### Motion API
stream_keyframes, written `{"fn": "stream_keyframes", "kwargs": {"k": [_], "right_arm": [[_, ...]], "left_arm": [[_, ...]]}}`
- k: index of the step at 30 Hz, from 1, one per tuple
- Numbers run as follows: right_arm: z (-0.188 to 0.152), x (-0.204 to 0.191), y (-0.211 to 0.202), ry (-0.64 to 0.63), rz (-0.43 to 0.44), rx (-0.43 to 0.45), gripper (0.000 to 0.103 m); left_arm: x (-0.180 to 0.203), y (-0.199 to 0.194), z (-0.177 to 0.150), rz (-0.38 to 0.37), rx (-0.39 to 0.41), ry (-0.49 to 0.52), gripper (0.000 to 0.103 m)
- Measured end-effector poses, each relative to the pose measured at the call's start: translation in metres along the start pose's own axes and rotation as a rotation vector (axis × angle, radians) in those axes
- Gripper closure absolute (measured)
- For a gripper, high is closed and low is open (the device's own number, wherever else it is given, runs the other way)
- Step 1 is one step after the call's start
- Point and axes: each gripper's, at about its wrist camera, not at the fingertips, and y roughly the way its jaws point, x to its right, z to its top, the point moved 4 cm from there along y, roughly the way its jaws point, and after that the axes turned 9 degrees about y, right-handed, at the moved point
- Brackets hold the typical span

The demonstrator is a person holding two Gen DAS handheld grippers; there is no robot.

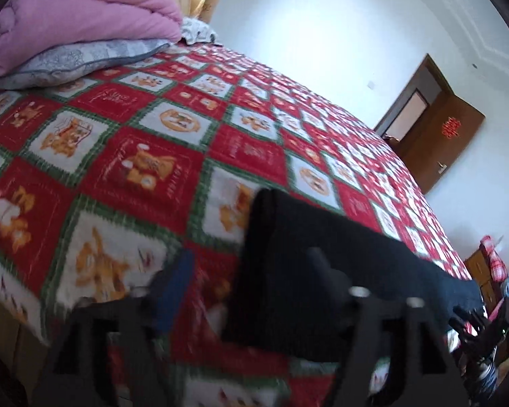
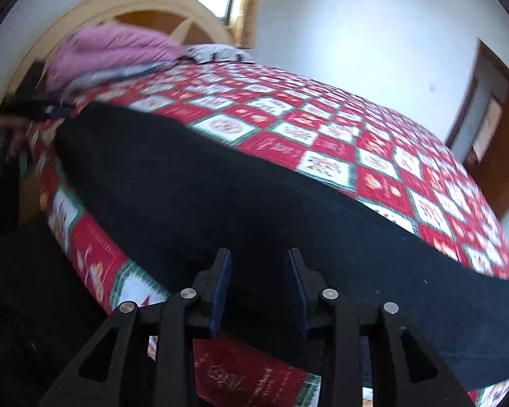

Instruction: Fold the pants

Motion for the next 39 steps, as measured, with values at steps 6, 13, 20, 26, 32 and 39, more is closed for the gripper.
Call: {"fn": "stream_keyframes", "kwargs": {"k": [6, 13, 20, 26, 32, 39], "right_arm": [[-0.014, -0.02, 0.008, -0.146, -0.061, -0.046, 0.064], [-0.022, -0.007, 0.015, -0.143, -0.131, -0.067, 0.064], [-0.026, -0.002, 0.022, -0.142, -0.151, -0.059, 0.064], [-0.018, 0.007, 0.023, -0.064, -0.132, -0.055, 0.094], [-0.008, 0.009, 0.012, -0.024, -0.121, -0.009, 0.1], [-0.004, 0.003, -0.014, -0.039, -0.093, 0.018, 0.101]], "left_arm": [[0.029, 0.001, -0.017, -0.047, -0.039, 0.122, 0.024], [0.038, 0.012, -0.024, -0.046, -0.053, 0.192, 0.029], [0.028, 0.016, -0.028, -0.025, -0.063, 0.178, 0.056], [0.03, 0.012, -0.025, -0.032, -0.051, 0.193, 0.085], [0.028, 0.006, -0.02, -0.057, -0.041, 0.178, 0.087], [0.01, -0.008, -0.016, -0.077, -0.042, 0.132, 0.1]]}}
